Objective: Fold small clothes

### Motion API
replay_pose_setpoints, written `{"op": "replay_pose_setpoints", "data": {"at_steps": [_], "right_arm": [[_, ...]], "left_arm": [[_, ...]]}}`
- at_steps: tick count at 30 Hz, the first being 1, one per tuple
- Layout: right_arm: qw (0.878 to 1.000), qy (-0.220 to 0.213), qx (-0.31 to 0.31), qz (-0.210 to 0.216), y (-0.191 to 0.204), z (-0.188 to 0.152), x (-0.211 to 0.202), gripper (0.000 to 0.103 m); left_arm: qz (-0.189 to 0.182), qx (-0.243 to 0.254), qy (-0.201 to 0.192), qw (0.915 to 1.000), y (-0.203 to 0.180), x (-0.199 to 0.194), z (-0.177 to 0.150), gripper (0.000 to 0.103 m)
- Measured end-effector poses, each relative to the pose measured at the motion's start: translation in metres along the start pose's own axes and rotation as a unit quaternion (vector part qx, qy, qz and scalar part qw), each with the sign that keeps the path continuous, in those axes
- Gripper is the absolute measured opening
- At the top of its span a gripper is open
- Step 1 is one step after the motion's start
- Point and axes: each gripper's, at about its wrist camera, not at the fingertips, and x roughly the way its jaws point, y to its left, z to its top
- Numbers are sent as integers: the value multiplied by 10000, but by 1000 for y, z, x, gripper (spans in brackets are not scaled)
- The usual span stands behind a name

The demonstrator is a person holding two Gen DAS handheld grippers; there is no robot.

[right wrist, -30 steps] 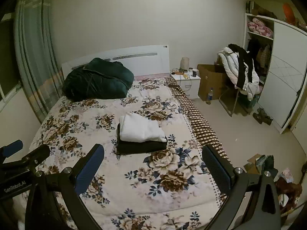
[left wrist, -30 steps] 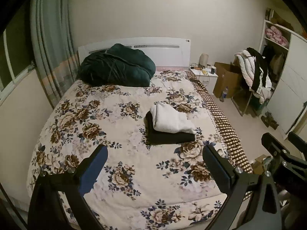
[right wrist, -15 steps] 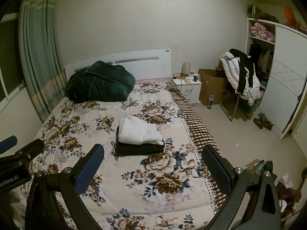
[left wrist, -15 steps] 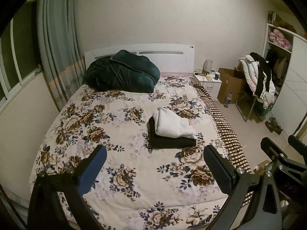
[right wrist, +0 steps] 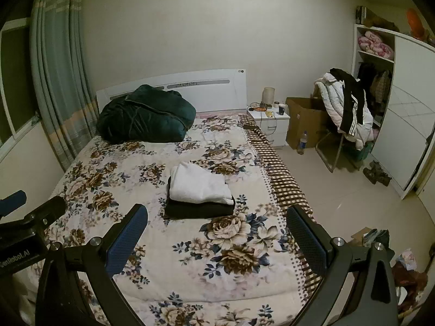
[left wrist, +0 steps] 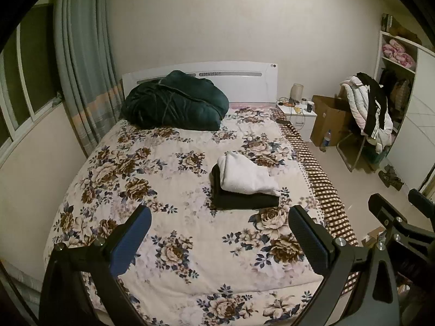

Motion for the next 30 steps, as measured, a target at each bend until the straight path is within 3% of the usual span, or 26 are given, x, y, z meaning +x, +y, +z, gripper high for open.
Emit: {"op": "replay_pose_setpoints", "data": {"at_steps": [30], "right_arm": [[10000, 5, 32, 39, 1, -2, 1, 103]], "left_arm": [[2, 29, 13, 10000, 1, 0, -3, 103]]}}
